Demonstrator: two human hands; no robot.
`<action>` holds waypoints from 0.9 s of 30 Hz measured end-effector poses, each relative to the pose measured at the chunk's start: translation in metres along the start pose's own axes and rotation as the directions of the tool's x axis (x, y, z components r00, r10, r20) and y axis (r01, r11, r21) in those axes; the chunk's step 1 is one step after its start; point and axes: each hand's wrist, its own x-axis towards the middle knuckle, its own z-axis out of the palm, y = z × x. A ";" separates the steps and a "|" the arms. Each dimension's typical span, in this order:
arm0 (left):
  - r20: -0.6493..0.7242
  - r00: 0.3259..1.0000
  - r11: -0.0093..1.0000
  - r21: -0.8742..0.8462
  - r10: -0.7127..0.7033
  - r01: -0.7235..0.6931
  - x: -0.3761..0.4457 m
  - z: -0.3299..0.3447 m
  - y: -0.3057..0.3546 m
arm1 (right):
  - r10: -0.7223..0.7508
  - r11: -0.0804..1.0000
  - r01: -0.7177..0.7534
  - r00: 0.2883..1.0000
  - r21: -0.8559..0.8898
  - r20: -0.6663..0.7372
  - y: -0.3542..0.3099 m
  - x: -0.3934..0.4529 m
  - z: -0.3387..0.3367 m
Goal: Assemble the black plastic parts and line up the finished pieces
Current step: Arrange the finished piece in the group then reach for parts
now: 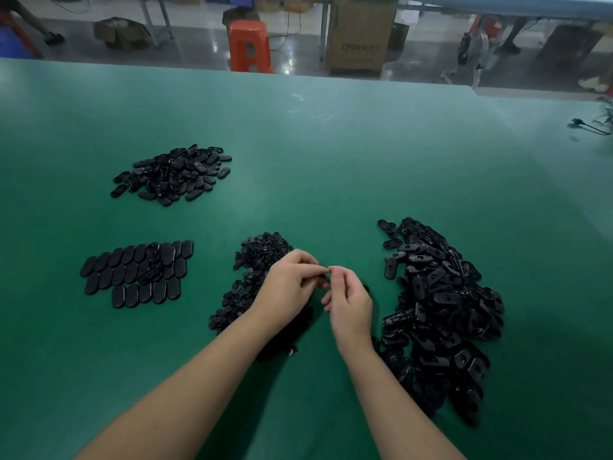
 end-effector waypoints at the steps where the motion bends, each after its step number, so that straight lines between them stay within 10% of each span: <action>1: 0.009 1.000 1.000 0.004 0.008 -0.008 -0.003 0.002 0.000 | 0.016 1.000 -0.016 1.000 0.003 0.003 -0.005 -0.001 0.000; 13: -0.237 0.939 0.934 0.197 -0.248 0.297 -0.006 -0.033 -0.025 | 0.084 0.993 -0.083 0.996 0.087 -0.005 -0.006 0.000 0.004; 27: -0.118 0.873 0.812 0.326 -0.473 0.484 -0.012 -0.067 -0.077 | 0.090 0.989 -0.092 0.996 0.114 0.021 -0.006 -0.002 0.006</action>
